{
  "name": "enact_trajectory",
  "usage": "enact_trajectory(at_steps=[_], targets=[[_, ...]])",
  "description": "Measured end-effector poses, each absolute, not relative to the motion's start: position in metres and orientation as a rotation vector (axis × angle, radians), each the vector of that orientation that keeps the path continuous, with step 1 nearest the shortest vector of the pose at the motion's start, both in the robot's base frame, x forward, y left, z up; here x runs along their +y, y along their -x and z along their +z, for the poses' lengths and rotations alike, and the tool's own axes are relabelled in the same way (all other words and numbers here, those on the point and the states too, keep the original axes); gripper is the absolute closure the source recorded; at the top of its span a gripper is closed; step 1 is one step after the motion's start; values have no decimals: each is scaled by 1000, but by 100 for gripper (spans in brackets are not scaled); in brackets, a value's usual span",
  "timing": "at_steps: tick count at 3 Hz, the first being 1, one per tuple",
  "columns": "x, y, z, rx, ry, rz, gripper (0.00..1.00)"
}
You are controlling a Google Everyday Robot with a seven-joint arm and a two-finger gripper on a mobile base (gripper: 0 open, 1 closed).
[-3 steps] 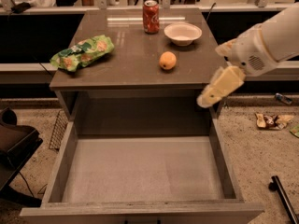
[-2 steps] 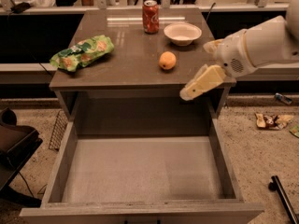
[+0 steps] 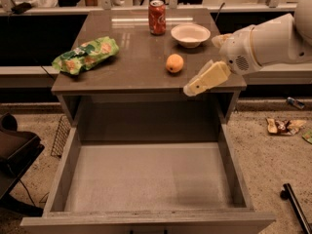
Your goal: Place orange into top drawer
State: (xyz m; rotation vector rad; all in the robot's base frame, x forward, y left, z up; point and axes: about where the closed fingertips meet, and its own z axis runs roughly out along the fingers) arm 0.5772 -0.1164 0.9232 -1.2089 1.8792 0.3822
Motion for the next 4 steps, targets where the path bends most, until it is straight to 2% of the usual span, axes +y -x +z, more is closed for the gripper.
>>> enact_trajectory(at_steps=[1, 3, 4], targets=[[-96, -589, 912, 1848, 1198, 426, 0], [-68, -650, 883, 1705, 1138, 556, 0], [-61, -675, 866, 1691, 1129, 549, 0]])
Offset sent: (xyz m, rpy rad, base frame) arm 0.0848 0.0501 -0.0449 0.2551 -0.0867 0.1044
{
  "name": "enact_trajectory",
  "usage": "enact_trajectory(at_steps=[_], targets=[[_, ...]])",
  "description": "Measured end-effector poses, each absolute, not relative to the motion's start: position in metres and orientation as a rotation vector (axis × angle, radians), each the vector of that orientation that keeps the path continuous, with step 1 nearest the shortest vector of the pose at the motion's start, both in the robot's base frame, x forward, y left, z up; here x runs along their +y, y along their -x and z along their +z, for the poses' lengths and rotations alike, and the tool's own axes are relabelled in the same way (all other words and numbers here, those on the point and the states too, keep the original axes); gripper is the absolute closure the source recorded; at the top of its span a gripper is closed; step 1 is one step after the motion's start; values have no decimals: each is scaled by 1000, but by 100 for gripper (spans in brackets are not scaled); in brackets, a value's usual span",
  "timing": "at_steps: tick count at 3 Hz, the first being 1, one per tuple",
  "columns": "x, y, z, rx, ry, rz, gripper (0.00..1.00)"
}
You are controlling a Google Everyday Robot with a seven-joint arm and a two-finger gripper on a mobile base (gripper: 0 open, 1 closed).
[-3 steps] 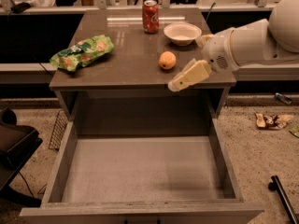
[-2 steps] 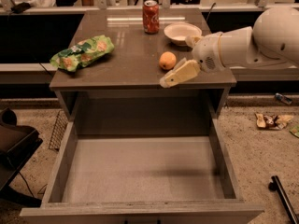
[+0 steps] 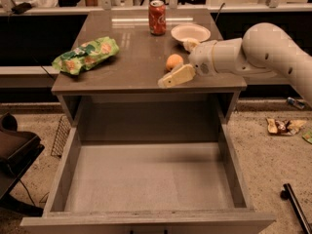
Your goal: Place orange into top drawer
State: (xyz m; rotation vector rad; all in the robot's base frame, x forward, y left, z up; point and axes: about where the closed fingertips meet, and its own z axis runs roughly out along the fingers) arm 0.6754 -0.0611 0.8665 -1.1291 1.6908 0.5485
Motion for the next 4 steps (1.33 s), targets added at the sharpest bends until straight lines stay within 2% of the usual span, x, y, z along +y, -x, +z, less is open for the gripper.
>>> enact_trajectory(at_steps=[2, 3, 4], targets=[[-70, -718, 847, 1714, 1126, 474, 0], [-73, -729, 837, 1737, 1118, 463, 7], [-74, -733, 822, 1776, 1099, 480, 31]])
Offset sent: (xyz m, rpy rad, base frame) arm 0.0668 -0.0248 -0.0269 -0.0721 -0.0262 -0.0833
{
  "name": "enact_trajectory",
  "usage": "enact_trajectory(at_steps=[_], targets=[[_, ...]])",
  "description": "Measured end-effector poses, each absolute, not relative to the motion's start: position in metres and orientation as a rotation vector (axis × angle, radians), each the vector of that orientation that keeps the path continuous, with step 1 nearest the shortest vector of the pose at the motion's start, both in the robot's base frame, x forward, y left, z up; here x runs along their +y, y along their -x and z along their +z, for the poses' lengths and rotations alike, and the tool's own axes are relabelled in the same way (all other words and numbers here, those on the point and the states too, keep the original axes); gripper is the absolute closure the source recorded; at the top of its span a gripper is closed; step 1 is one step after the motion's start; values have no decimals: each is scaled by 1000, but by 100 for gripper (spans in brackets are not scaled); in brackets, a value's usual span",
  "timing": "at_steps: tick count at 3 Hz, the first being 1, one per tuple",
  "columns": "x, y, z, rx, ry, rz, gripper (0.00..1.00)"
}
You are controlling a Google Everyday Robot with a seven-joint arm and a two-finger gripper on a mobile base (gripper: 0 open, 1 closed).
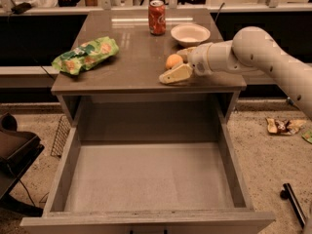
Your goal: Place orange into top drawer
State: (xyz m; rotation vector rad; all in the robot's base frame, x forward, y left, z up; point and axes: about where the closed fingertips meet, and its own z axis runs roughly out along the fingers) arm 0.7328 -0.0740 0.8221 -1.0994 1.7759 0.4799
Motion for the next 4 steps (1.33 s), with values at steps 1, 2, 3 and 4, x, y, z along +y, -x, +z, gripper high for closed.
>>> enact_trajectory(at_steps=[1, 2, 3, 4], targets=[[-72, -733, 821, 1775, 1102, 483, 54], [-72, -732, 821, 1775, 1102, 484, 77], [-72, -732, 821, 1775, 1102, 484, 99], [-72, -732, 821, 1775, 1102, 484, 100]])
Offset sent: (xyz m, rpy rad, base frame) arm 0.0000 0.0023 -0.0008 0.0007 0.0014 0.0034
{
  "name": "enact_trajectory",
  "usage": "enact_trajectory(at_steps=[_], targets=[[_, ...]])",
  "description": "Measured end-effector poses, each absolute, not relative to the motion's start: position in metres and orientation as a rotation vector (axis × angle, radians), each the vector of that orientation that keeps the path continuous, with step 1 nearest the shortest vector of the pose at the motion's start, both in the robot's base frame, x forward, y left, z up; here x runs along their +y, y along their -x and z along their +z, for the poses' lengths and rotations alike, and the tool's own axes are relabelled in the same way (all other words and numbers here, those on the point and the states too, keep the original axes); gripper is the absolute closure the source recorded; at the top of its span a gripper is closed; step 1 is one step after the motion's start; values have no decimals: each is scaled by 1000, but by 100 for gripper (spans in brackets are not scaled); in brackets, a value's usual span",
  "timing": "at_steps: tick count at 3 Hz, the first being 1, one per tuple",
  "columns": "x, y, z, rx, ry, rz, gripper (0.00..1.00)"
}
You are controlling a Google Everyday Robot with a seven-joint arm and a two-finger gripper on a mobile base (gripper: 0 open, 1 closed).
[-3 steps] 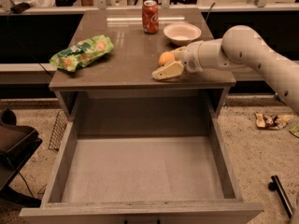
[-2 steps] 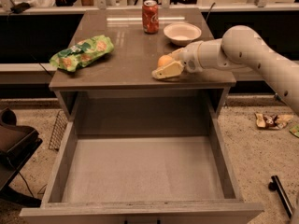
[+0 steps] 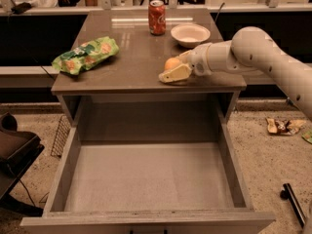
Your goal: Place orange into top drawer
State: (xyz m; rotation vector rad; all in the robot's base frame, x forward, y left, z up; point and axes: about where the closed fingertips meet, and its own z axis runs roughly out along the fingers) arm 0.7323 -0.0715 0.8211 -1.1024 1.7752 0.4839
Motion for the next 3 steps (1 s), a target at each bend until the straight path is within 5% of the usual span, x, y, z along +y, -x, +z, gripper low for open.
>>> enact_trajectory(at_steps=[3], targets=[[-71, -732, 823, 1775, 1103, 484, 100]])
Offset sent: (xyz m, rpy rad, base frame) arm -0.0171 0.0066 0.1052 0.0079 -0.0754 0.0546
